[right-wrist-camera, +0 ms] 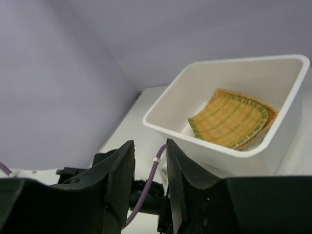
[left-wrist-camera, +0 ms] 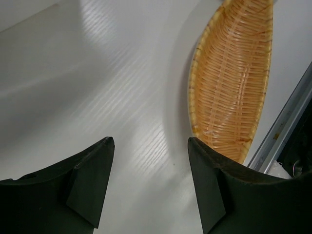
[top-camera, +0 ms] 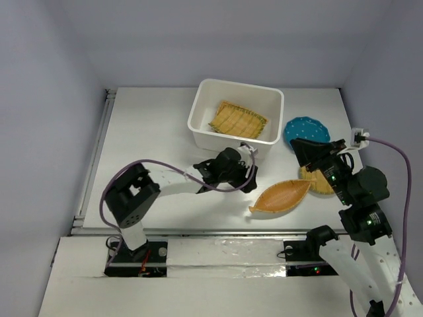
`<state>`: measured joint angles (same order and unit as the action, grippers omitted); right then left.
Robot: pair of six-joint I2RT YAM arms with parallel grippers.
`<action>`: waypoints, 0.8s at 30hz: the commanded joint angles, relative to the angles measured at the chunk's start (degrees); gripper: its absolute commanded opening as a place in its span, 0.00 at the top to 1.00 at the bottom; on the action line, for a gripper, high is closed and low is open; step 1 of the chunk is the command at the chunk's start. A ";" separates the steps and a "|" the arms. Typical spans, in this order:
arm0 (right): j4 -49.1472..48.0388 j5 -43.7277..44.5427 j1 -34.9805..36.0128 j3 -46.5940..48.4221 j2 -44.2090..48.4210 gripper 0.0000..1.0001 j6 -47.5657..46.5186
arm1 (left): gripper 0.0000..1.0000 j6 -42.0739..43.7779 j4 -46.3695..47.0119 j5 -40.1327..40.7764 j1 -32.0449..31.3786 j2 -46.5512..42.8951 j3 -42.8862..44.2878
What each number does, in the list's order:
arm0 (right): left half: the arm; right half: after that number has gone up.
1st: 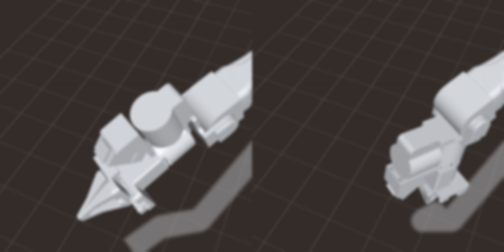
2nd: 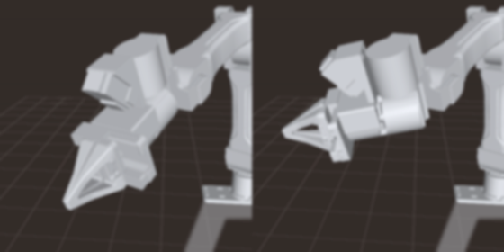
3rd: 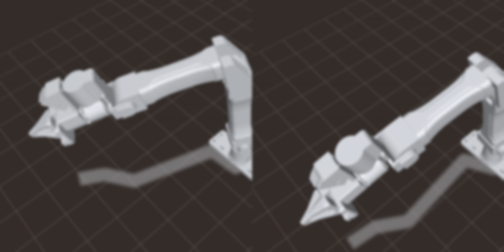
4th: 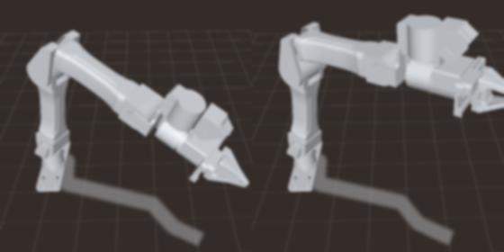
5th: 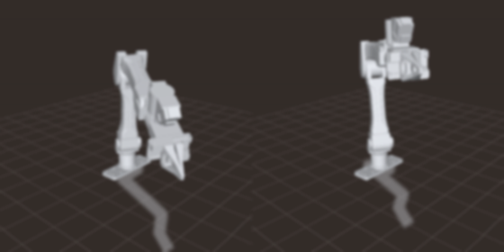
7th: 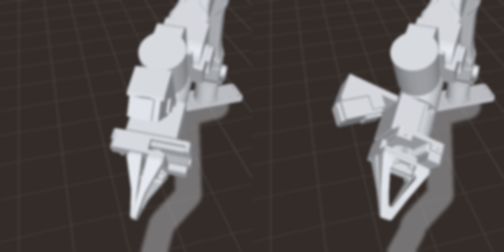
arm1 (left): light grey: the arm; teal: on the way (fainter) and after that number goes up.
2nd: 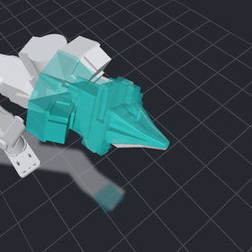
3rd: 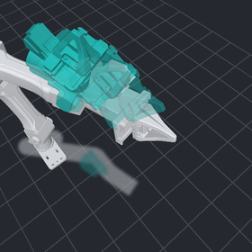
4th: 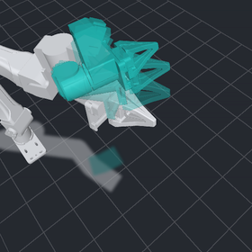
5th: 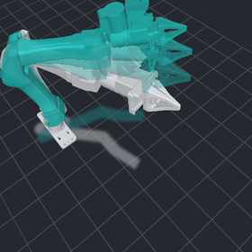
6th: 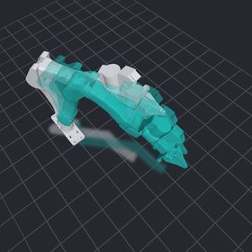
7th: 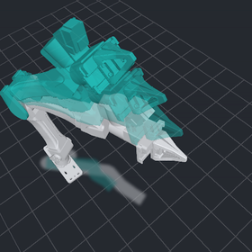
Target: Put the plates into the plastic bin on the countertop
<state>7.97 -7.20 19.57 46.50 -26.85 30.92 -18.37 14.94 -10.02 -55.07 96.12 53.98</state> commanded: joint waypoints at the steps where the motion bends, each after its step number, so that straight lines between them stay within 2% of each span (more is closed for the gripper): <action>1: 0.92 -2.11 0.29 -2.19 -0.04 0.61 -1.12 | 0.41 5.54 2.46 -6.75 -1.09 4.58 5.87; 9: -0.14 -2.38 0.29 -4.23 -0.57 0.60 -2.17 | 0.40 9.93 -2.72 -7.82 -4.43 14.97 16.41; 13: -0.06 -1.94 0.29 -4.58 -1.18 0.60 -2.70 | 0.41 9.41 -1.85 -10.01 -4.43 17.78 17.56; 16: -0.49 -1.85 0.29 -5.19 -1.54 0.60 -2.62 | 0.46 9.49 -2.28 -10.19 -4.96 19.80 19.06; 17: -0.50 -1.76 0.29 -5.19 -1.80 0.61 -2.53 | 0.54 9.58 -2.98 -10.11 -5.57 20.42 19.58; 20: -0.50 -1.32 0.29 -5.11 -1.63 0.61 -2.35 | 0.63 9.67 -3.95 -9.05 -5.58 22.36 21.17; 21: -0.41 -1.32 0.29 -5.10 -1.54 0.61 -2.18 | 0.72 9.76 -3.95 -8.88 -5.58 22.62 21.52; 23: -0.32 -1.06 0.29 -5.02 -1.27 0.61 -2.09 | 0.83 9.67 -4.13 -8.35 -5.58 23.24 21.70; 24: -0.23 -0.89 0.29 -5.02 -1.19 0.61 -2.00 | 0.98 9.58 -4.30 -8.00 -5.58 23.24 21.52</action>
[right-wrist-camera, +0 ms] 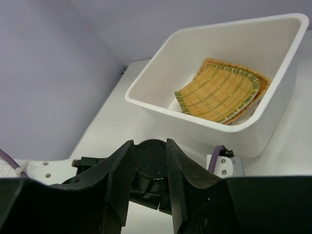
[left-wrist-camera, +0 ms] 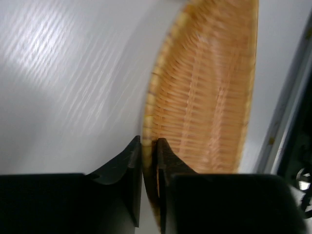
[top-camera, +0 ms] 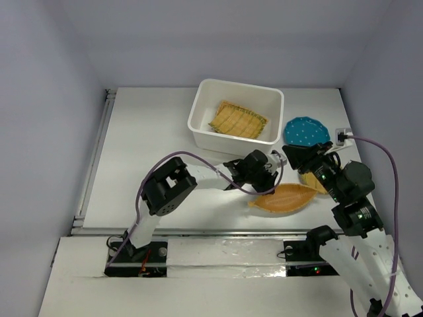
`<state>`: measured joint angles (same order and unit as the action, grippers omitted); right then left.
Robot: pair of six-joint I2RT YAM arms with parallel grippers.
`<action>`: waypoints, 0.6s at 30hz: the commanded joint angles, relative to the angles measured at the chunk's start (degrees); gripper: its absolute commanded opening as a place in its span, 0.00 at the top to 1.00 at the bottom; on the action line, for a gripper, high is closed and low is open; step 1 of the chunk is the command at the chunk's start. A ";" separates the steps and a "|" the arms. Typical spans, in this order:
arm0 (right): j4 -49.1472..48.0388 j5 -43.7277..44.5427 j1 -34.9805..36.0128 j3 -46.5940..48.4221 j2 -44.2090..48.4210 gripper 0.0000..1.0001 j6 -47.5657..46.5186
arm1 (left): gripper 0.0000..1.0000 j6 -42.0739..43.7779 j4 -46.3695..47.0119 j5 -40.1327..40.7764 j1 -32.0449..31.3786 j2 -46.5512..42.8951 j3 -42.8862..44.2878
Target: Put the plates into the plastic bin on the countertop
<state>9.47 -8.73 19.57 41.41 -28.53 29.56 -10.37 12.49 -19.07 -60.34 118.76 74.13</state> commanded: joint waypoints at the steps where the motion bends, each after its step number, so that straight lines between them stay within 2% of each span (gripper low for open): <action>1: -1.65 1.25 0.29 0.08 0.58 0.62 -0.65 | 1.00 1.50 -1.86 1.66 -0.31 0.07 1.11; 3: -1.04 1.96 0.29 0.34 0.67 0.62 -0.38 | 1.00 0.88 -1.42 2.46 -0.31 -1.33 -0.12; 6: -0.69 3.28 0.29 0.69 1.20 0.62 0.14 | 1.00 -1.22 1.64 3.86 -0.31 -7.47 -6.77; 14: 0.98 8.46 0.29 2.62 4.09 0.64 1.11 | 1.00 -5.53 4.47 11.07 -0.31 -30.41 -15.85; 18: 4.14 14.96 0.29 6.04 8.83 0.62 0.68 | 1.00 -7.99 5.35 15.20 2.06 -39.47 -18.93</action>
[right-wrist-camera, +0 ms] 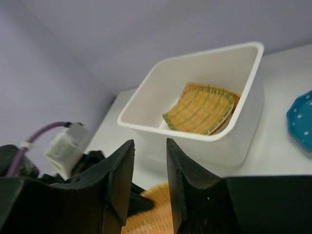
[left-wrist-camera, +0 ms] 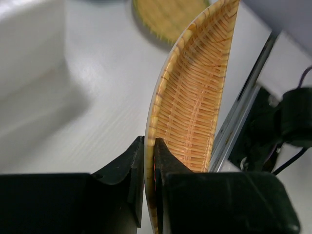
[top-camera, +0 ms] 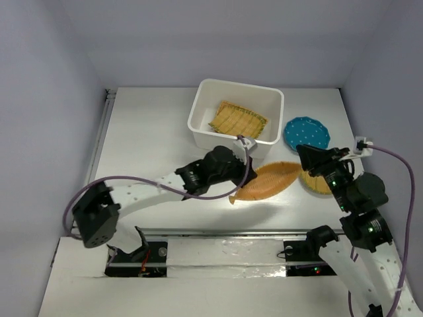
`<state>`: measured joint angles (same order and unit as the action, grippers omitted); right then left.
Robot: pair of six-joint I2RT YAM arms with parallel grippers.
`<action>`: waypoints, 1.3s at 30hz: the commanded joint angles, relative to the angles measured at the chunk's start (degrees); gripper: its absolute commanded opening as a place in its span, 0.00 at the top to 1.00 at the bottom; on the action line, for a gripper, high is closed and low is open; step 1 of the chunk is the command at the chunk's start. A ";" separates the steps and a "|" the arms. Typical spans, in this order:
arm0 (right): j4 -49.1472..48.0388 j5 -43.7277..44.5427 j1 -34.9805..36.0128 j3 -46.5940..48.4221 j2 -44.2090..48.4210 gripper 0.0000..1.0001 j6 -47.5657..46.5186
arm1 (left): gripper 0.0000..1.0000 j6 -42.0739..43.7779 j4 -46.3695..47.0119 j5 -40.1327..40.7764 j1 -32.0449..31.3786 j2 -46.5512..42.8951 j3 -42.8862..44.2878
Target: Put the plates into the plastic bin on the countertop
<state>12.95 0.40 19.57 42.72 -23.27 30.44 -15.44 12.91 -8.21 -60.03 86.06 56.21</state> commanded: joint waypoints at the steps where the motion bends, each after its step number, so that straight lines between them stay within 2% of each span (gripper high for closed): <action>1: 1.37 7.58 0.29 5.35 4.62 0.61 -0.38 | 1.00 -3.36 5.20 5.82 3.24 -10.00 -1.88; 4: 2.08 7.77 0.29 7.11 6.39 0.61 -0.73 | 1.00 -4.16 6.60 7.58 6.76 -14.15 -2.24; 8: 2.25 5.84 0.29 6.06 4.29 0.61 0.06 | 1.00 -4.07 5.37 6.10 14.75 -13.21 2.23; 9: 2.25 5.57 0.29 5.28 3.85 0.61 0.58 | 1.00 -1.46 4.33 6.10 17.03 -12.33 3.63; 11: 1.47 5.14 0.29 4.22 3.49 0.61 1.03 | 1.00 2.15 0.13 10.46 18.71 -6.54 11.88; 12: 1.20 5.05 0.29 3.34 3.40 0.61 1.29 | 1.00 4.26 -5.38 11.36 20.29 -4.08 15.56; 13: 1.03 5.13 0.29 3.07 3.49 0.61 1.38 | 1.00 7.67 -7.61 10.94 21.26 1.25 23.00; 14: 1.02 5.31 0.29 2.81 3.40 0.61 1.47 | 1.00 8.75 -11.11 9.89 22.31 3.91 26.64; 19: 1.03 4.96 0.29 0.27 2.44 0.61 2.08 | 1.00 12.53 -18.52 0.32 27.32 18.84 48.06; 20: 0.94 4.78 0.29 -0.26 2.44 0.61 2.17 | 1.00 14.28 -20.36 -3.88 27.33 21.14 51.25; 25: -0.03 5.04 0.29 -2.11 2.53 0.61 2.61 | 1.00 21.14 -36.17 -11.82 28.57 35.45 71.09; 27: -0.29 5.22 0.29 -2.46 2.18 0.61 2.70 | 1.00 23.60 -41.36 -14.81 29.09 37.77 74.56; 29: -1.08 5.31 0.29 -2.90 1.65 0.61 2.70 | 1.00 24.58 -41.82 -17.00 29.09 38.22 74.23; 32: -2.49 5.13 0.29 -3.78 0.68 0.61 3.22 | 1.00 23.71 -40.33 -14.67 29.09 37.60 71.24; 35: -3.19 4.96 0.29 -4.49 -0.55 0.62 3.75 | 0.84 22.56 -39.27 -11.75 29.09 37.60 70.09; 36: -3.28 4.87 0.29 -4.66 -0.73 0.62 3.84 | 0.75 22.21 -39.19 -11.05 29.09 37.69 70.01; 38: -3.46 4.87 0.29 -4.93 -0.82 0.62 3.93 | 0.67 21.42 -39.10 -8.86 29.09 37.43 69.92; 39: -3.46 4.96 0.29 -5.10 -0.82 0.62 4.10 | 0.57 21.16 -38.66 -8.15 29.09 36.99 69.66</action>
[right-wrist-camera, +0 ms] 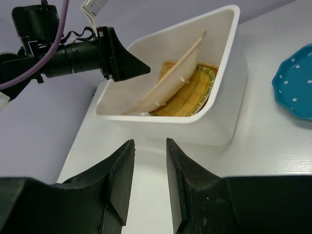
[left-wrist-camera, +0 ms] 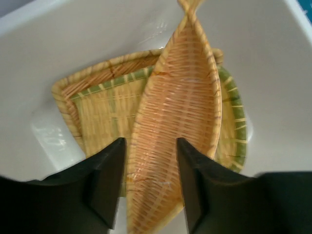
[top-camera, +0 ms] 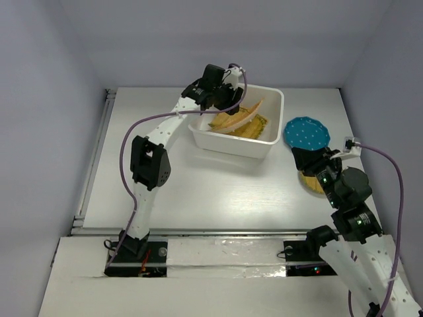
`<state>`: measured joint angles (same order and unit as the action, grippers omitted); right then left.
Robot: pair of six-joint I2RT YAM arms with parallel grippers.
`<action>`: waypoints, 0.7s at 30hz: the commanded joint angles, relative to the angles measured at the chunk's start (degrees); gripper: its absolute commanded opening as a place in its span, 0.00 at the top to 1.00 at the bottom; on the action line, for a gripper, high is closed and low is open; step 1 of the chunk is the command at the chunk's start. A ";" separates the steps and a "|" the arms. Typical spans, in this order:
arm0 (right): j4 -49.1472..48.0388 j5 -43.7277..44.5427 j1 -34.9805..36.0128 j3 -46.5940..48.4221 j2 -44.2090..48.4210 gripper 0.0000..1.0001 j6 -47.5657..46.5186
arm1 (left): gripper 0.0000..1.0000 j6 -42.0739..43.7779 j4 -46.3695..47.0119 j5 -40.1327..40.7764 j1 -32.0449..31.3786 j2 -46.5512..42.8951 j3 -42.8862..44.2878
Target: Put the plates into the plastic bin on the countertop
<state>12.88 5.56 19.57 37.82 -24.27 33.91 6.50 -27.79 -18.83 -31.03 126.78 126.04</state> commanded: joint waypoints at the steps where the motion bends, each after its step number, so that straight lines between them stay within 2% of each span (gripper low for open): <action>1: -3.48 -0.03 0.29 -0.29 0.28 0.62 0.72 | 0.50 -1.14 2.47 3.18 0.09 -4.95 -1.05; 3: -3.39 0.50 0.29 -0.38 0.10 0.62 0.98 | 0.39 -2.45 3.96 5.73 0.09 -6.54 -2.02; 6: -2.78 3.13 0.29 -0.47 -0.25 0.68 1.59 | 0.39 -5.78 8.26 8.28 0.09 -12.24 -6.05; 8: -2.43 5.50 0.29 -0.82 -0.51 0.83 1.95 | 0.40 -8.41 13.35 8.28 -0.43 -20.49 -15.17; 9: -2.43 6.03 0.29 -1.34 -0.86 0.88 2.38 | 0.42 -9.57 19.29 7.93 -1.48 -23.39 -18.86; 10: -2.43 6.56 0.29 -1.61 -1.82 0.96 2.74 | 0.44 -12.19 22.14 8.11 -2.19 -29.51 -26.47; 11: -2.43 7.00 0.29 -1.70 -2.61 0.98 2.91 | 0.46 -13.43 24.95 8.98 -2.98 -32.44 -30.37; 13: -2.69 7.36 0.29 -1.88 -4.20 1.00 3.35 | 0.60 -16.50 31.99 10.21 -7.10 -39.46 -40.54; 14: -2.78 7.62 0.29 -1.70 -5.77 1.00 3.35 | 0.65 -17.13 33.92 12.74 -8.86 -41.16 -43.48; 15: -2.69 8.06 0.29 -1.53 -6.31 1.00 3.18 | 0.77 -17.31 35.77 14.68 -10.96 -42.39 -45.68; 16: -2.17 8.58 0.29 -0.57 -6.66 1.00 3.18 | 0.84 -18.27 36.40 18.09 -15.25 -43.71 -49.45; 17: -1.90 9.63 0.29 0.23 -6.75 1.00 2.92 | 0.90 -19.06 37.10 18.30 -16.95 -43.99 -50.88; 18: -1.64 10.16 0.29 1.19 -6.49 1.00 2.13 | 1.00 -20.03 38.15 18.30 -18.53 -43.90 -52.11; 21: 1.61 14.46 0.29 7.60 -4.66 1.00 -0.15 | 1.00 -24.95 42.80 20.58 -23.72 -42.68 -57.12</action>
<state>14.98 14.33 19.57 38.15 -31.51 36.23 -12.29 9.13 -2.72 -52.75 80.55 73.63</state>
